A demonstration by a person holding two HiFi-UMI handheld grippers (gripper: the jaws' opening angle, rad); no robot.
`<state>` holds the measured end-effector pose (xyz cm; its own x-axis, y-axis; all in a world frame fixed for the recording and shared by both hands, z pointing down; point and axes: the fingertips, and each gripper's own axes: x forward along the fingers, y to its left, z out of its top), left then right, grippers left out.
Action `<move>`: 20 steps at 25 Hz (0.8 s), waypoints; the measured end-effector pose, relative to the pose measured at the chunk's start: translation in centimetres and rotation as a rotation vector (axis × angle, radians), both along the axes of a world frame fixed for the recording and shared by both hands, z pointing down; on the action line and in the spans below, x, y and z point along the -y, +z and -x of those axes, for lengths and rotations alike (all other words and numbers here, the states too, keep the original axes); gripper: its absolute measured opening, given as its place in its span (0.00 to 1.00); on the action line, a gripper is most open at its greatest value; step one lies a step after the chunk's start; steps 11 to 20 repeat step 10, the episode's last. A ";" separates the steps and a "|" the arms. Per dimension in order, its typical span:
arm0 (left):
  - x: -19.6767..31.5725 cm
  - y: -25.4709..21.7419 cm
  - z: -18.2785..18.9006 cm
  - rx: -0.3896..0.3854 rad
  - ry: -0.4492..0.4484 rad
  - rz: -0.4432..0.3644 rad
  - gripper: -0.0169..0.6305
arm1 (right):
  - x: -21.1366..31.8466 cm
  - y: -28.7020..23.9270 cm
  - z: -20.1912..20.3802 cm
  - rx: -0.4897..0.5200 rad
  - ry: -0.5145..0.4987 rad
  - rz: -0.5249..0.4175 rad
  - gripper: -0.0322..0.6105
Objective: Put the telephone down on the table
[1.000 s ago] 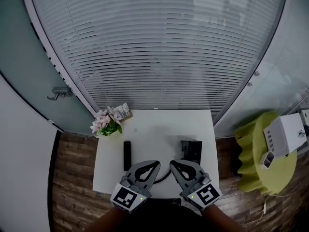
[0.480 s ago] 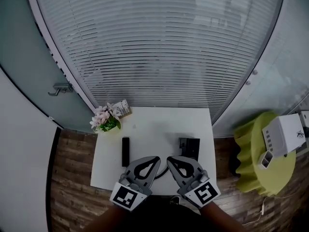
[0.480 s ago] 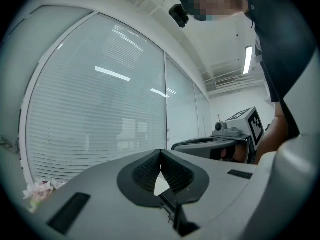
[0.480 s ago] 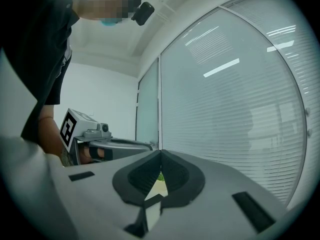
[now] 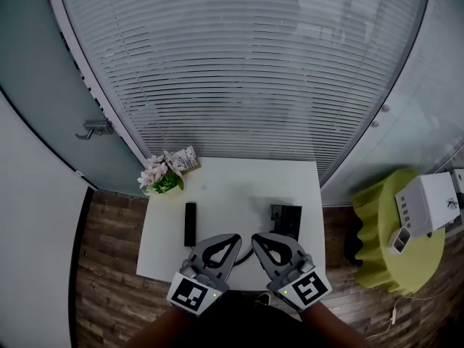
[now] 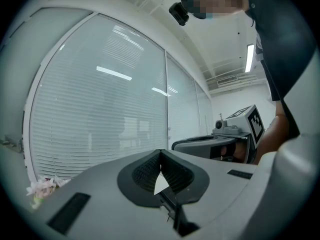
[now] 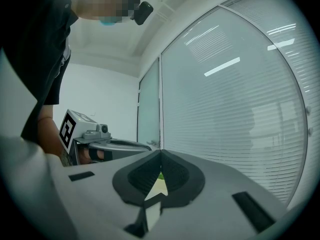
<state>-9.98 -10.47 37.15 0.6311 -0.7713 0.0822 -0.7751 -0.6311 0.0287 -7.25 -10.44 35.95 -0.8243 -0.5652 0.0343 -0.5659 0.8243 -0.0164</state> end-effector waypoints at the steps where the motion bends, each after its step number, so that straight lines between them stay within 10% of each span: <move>1: 0.0 0.0 0.0 -0.001 -0.001 -0.001 0.04 | 0.0 0.0 0.0 -0.002 0.000 0.001 0.08; 20: -0.3 -0.2 -0.3 -0.001 0.002 -0.004 0.04 | -0.4 -0.1 0.1 -0.005 -0.007 0.001 0.08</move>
